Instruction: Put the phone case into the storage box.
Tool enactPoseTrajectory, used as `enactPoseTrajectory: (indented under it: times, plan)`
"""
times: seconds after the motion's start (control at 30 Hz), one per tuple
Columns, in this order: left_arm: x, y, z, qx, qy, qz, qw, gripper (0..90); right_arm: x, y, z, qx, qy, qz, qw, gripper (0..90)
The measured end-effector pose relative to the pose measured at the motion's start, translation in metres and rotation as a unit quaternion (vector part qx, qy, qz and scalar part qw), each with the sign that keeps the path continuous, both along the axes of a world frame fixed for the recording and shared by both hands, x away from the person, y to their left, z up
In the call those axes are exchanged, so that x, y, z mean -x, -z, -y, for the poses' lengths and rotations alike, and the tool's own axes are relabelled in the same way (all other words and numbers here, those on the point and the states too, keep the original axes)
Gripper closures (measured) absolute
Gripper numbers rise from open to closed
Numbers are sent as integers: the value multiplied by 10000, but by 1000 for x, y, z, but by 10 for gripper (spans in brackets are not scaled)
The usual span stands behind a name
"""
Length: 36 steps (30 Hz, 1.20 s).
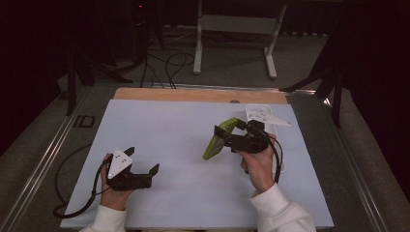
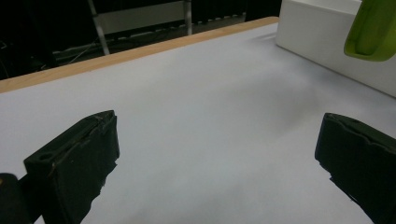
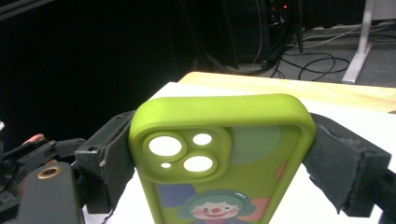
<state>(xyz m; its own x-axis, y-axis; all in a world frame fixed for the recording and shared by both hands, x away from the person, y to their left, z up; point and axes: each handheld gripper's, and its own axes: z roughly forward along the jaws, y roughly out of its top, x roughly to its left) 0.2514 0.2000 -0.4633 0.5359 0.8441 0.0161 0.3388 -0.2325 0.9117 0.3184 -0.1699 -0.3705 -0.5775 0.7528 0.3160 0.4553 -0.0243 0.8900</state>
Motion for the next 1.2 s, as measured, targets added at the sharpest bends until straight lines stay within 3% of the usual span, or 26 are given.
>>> enactPoseTrajectory:
  times: [1.2]
  plan:
    - [3, 8, -5, -74, -93, 11, 9999, 1, -18, -11, 12, 133, 282, 56, 9995, 157]
